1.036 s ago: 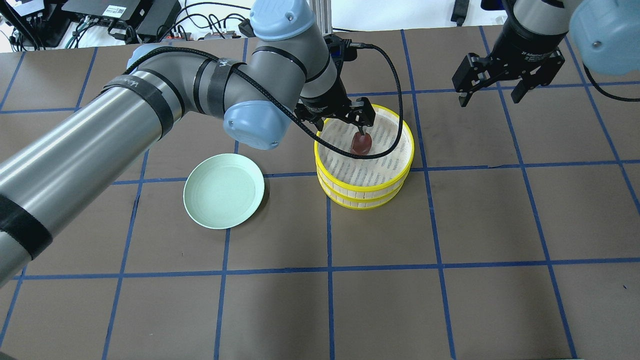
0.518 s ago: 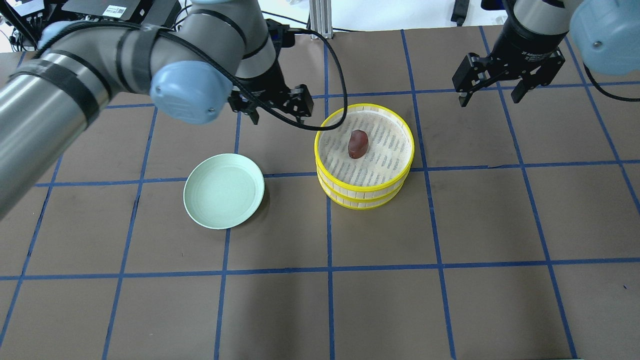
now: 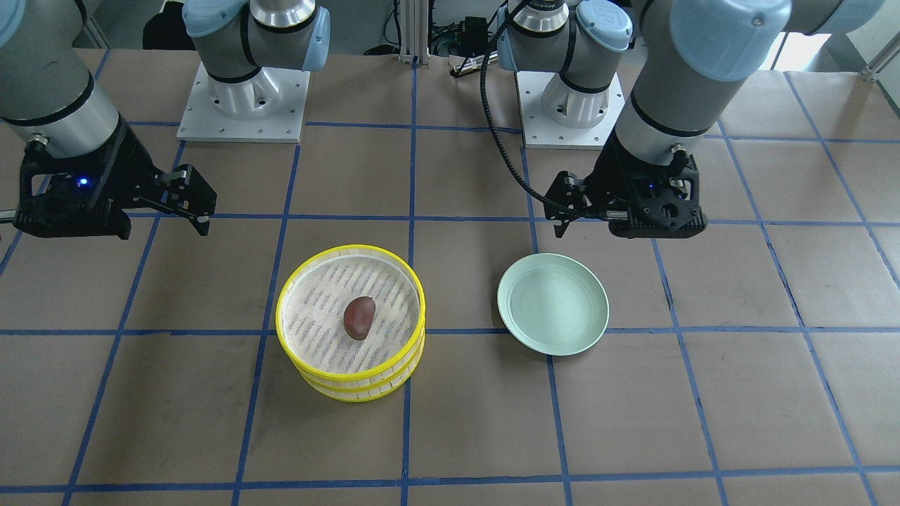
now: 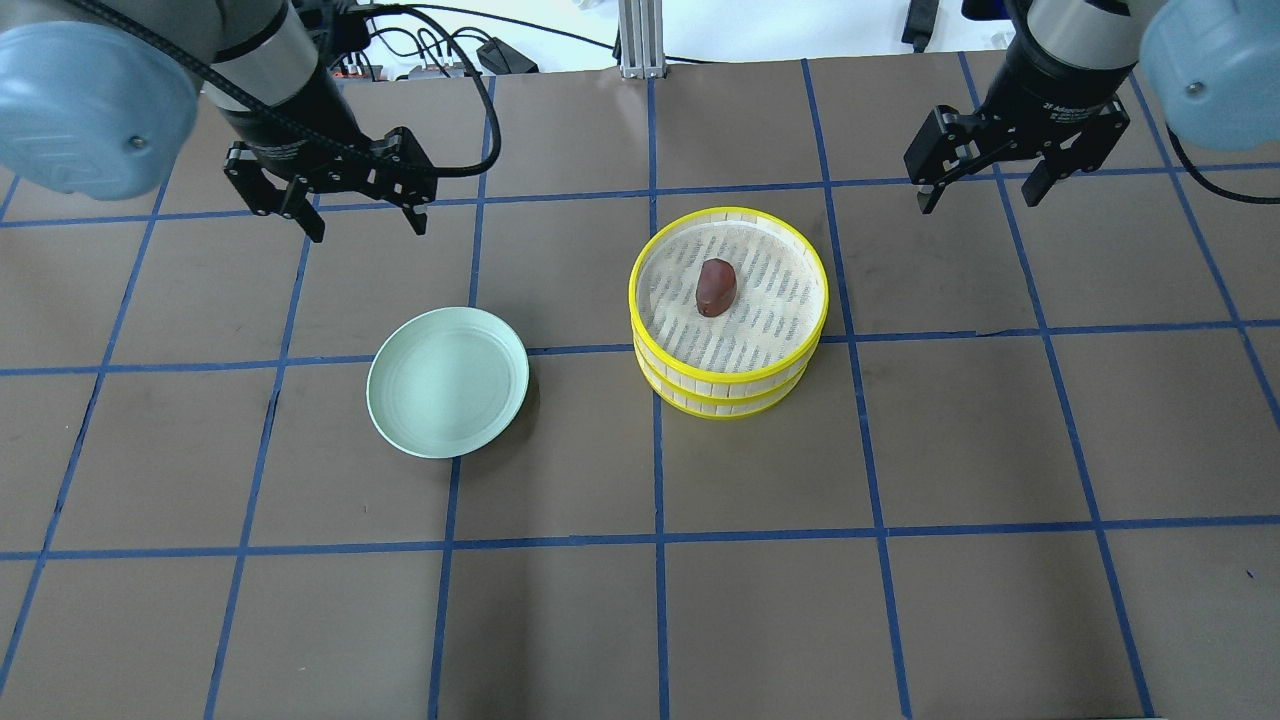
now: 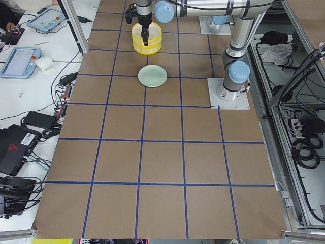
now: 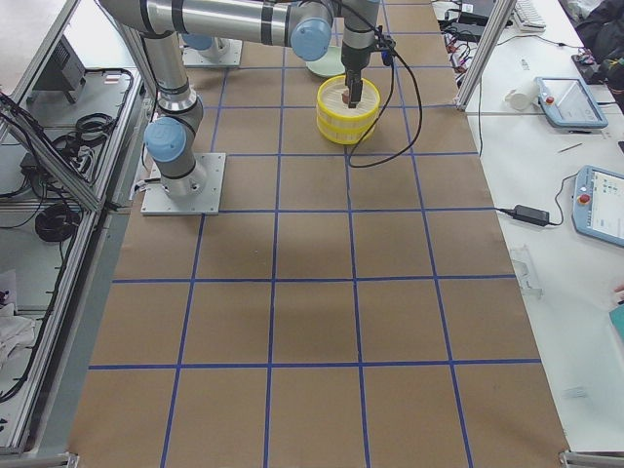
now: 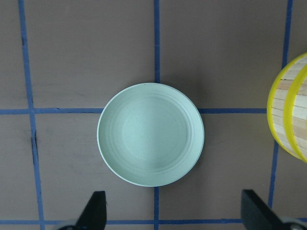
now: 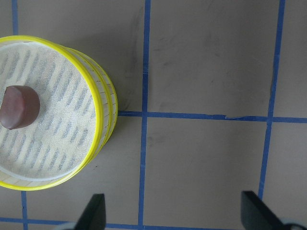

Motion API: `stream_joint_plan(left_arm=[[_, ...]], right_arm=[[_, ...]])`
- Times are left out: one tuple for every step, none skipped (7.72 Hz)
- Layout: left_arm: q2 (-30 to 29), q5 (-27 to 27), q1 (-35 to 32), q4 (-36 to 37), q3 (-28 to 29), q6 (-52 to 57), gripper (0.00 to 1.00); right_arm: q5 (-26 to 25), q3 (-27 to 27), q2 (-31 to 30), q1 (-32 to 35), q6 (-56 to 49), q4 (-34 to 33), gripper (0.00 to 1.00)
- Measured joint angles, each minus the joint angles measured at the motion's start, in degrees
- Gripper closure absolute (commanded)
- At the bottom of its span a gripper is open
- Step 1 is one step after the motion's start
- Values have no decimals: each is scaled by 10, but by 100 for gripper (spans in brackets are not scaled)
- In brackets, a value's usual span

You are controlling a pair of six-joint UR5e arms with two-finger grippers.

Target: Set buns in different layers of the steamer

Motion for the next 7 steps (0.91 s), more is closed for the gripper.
stream_joint_plan(left_arm=[[9, 2, 18, -9, -2, 1, 0], [14, 5, 28, -13, -6, 1, 0], [14, 6, 37, -14, -10, 2, 0], [14, 4, 42, -11, -13, 2, 0], [17, 7, 45, -9, -15, 2, 0], [21, 9, 46, -11, -16, 2, 0], [25, 10, 46, -16, -16, 2, 0]], right_arm=[[0, 0, 0, 0, 0, 0, 0], [0, 0, -1, 0, 1, 0, 0], [0, 0, -1, 0, 2, 0, 0], [0, 0, -2, 1, 6, 0, 0], [0, -1, -4, 4, 15, 0, 0], [1, -2, -7, 10, 29, 0, 0], [0, -4, -10, 22, 50, 0, 0]])
